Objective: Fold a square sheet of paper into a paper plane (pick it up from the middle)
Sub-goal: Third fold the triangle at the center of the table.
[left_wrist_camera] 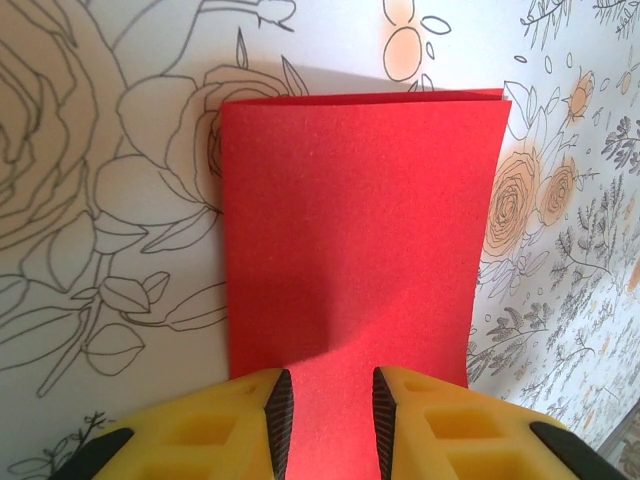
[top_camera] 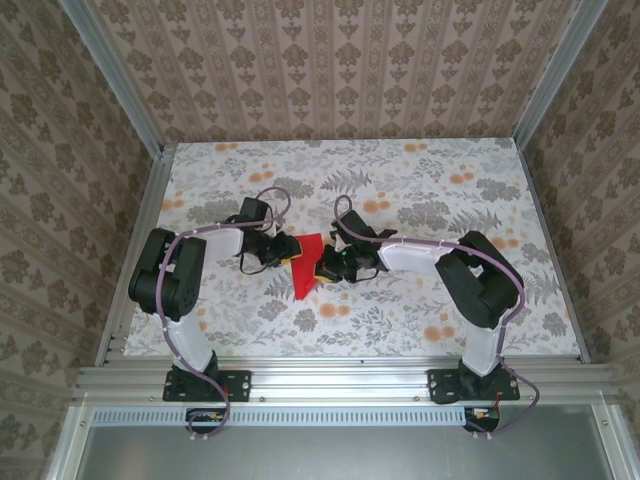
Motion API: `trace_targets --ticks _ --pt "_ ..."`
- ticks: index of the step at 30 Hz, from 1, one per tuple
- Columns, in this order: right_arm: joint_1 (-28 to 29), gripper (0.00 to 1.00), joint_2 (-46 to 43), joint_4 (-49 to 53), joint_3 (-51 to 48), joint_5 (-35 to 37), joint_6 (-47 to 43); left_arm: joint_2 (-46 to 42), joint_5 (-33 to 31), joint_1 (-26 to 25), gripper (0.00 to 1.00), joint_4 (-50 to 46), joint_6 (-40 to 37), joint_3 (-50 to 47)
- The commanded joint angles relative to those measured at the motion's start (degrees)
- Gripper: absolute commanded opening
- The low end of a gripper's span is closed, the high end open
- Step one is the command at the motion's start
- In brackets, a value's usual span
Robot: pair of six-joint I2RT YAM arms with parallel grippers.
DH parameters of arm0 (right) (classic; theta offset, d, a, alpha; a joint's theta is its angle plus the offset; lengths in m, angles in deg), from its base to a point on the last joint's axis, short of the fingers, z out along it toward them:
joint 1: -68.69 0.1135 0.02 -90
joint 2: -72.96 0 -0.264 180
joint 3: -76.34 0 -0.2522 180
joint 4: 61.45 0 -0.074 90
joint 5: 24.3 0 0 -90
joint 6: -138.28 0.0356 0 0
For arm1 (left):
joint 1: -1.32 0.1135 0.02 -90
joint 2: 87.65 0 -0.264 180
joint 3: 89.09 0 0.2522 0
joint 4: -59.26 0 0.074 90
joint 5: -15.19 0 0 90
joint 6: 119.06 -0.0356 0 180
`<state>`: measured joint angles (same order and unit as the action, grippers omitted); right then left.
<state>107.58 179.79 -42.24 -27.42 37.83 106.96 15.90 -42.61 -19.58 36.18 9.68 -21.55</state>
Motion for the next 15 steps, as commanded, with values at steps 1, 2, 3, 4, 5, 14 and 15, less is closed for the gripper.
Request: trace_targets --ticks 1,2,3,4,5,14,15 --pt "-0.2 0.01 1.8 -2.9 2.2 -0.1 2.6 2.5 -1.5 -0.3 0.31 -2.4 -1.9 -0.4" --pt "-0.2 0.02 2.1 -3.5 2.3 0.0 2.9 2.4 -1.6 -0.3 0.31 -2.5 -2.0 -0.3" --pt "-0.2 0.02 2.6 -4.3 2.5 0.0 3.3 2.4 -1.6 -0.3 0.31 -2.6 -2.1 -0.3" --pt "-0.2 0.02 3.0 -4.9 2.7 0.0 3.5 2.4 -1.7 -0.3 0.31 -2.7 -2.2 -0.3" --pt "-0.2 0.02 3.4 -4.9 3.1 -0.1 3.6 2.4 -1.7 -0.2 0.31 -2.8 -2.2 -0.3" --pt "0.4 0.04 7.0 -1.4 7.7 -1.0 0.5 2.2 -1.5 -0.4 0.31 -3.1 -2.5 -0.4" --pt "0.5 0.04 7.4 -0.9 8.3 -1.1 0.1 2.2 -1.5 -0.4 0.31 -3.0 -2.5 -0.4"
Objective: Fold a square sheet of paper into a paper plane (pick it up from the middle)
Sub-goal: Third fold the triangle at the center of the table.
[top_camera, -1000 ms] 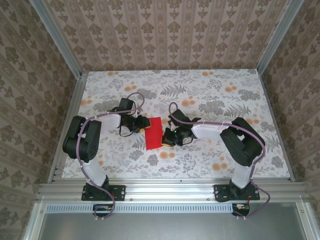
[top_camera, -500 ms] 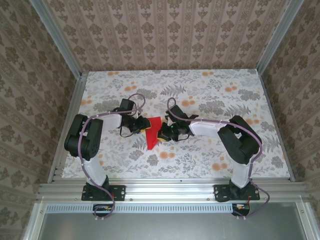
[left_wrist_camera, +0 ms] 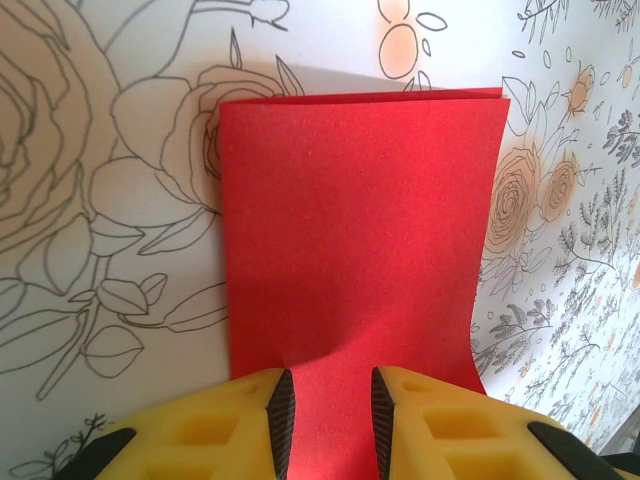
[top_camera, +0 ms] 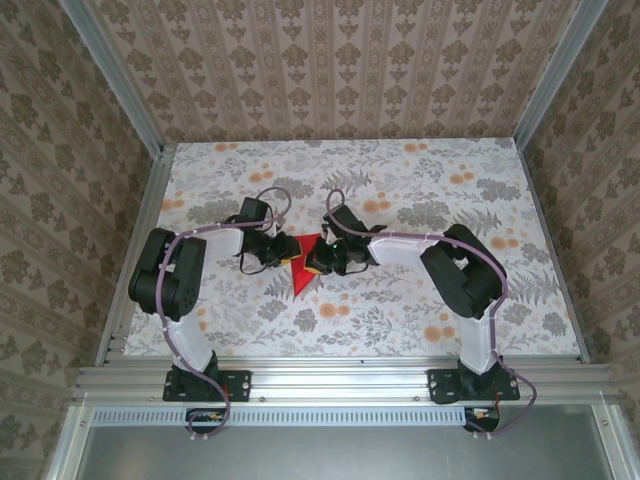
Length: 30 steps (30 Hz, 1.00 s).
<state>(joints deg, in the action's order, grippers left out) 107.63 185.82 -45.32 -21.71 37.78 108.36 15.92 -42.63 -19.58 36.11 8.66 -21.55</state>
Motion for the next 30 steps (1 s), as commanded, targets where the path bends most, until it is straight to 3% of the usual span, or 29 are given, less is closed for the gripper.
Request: trace_targets --ticks 1,15,30 --pt "0.5 0.04 1.8 2.8 3.1 -1.2 -1.6 2.2 -1.4 -0.3 0.31 -3.0 -1.5 -0.4" --pt "1.8 0.07 4.9 12.1 8.4 -1.9 -7.5 1.3 -0.9 -0.6 0.31 -3.1 -1.5 -0.3" --pt "2.5 0.09 7.0 12.3 10.3 -0.3 -7.1 1.0 -1.1 -0.8 0.3 -2.7 -1.1 -0.7"
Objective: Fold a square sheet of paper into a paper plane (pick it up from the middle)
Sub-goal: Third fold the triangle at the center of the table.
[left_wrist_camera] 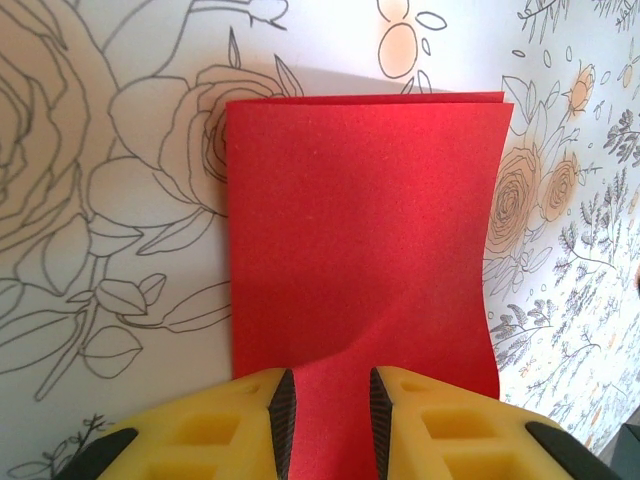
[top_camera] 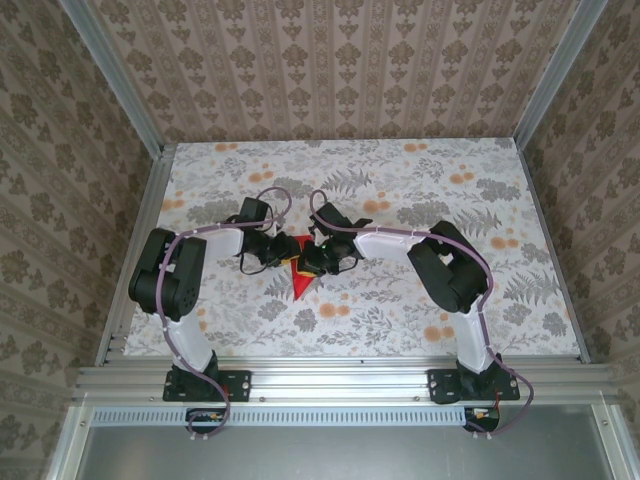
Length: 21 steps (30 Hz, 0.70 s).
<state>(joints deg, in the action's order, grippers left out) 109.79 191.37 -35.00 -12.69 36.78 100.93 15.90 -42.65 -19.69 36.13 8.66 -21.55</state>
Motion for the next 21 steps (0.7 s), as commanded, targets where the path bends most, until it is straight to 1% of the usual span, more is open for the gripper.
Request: trace_targets --ticks 1,13,21 --pt "0.3 0.09 1.5 1.7 1.2 0.9 0.6 0.9 -1.1 -0.7 0.3 -2.7 -1.1 -0.7" --pt "0.2 0.09 1.9 -2.1 -0.5 2.6 4.4 0.9 -1.2 -0.8 0.3 -2.6 -1.1 -0.8" --pt "0.3 0.09 2.4 -2.0 -0.6 3.3 4.7 1.0 -1.2 -0.8 0.3 -2.7 -1.3 -0.8"
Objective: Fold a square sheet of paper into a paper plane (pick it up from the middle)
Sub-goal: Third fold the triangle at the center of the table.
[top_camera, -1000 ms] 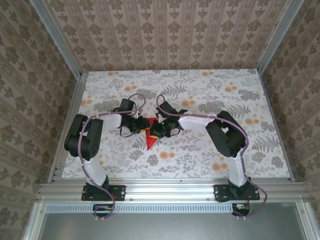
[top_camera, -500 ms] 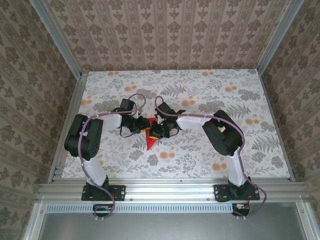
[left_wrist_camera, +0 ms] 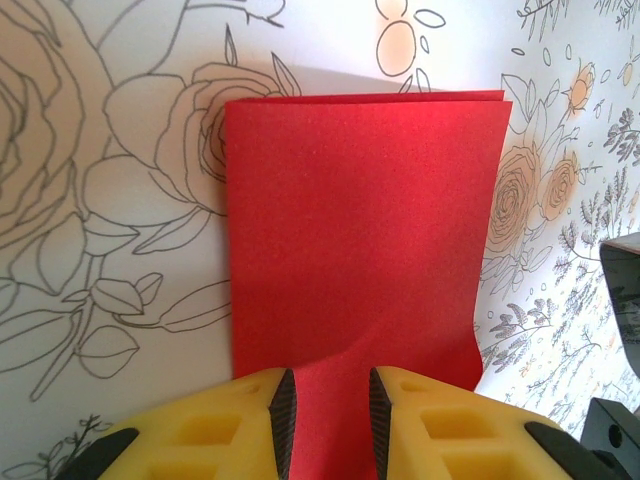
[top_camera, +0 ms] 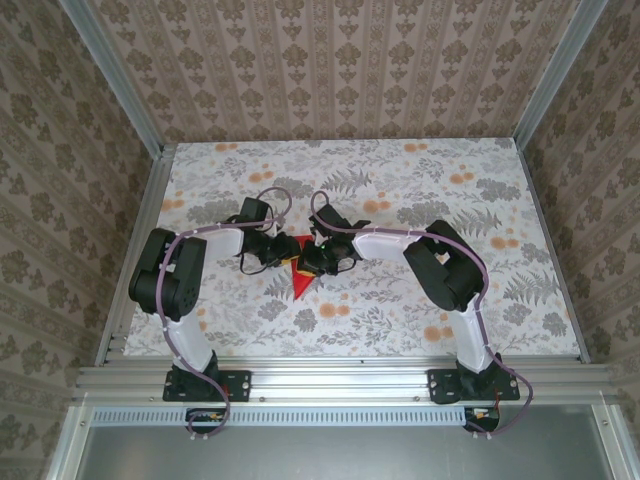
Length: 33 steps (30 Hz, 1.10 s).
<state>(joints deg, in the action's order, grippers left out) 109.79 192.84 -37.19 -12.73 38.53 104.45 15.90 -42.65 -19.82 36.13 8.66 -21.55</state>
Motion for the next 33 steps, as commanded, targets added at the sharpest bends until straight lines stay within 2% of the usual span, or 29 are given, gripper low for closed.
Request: trace_targets --ticks 1,17,33 --pt "0.3 0.09 1.1 0.3 -0.4 1.4 1.0 1.0 -1.1 -0.6 0.3 -2.7 -1.2 -0.8" --pt "0.2 0.09 0.4 3.3 -0.5 4.1 -0.4 0.9 -1.6 -0.7 0.29 -2.9 -1.2 -0.8" --pt "0.3 0.12 0.9 3.7 0.1 2.1 -2.0 1.2 -1.6 -0.7 0.29 -2.9 -1.5 -0.7"
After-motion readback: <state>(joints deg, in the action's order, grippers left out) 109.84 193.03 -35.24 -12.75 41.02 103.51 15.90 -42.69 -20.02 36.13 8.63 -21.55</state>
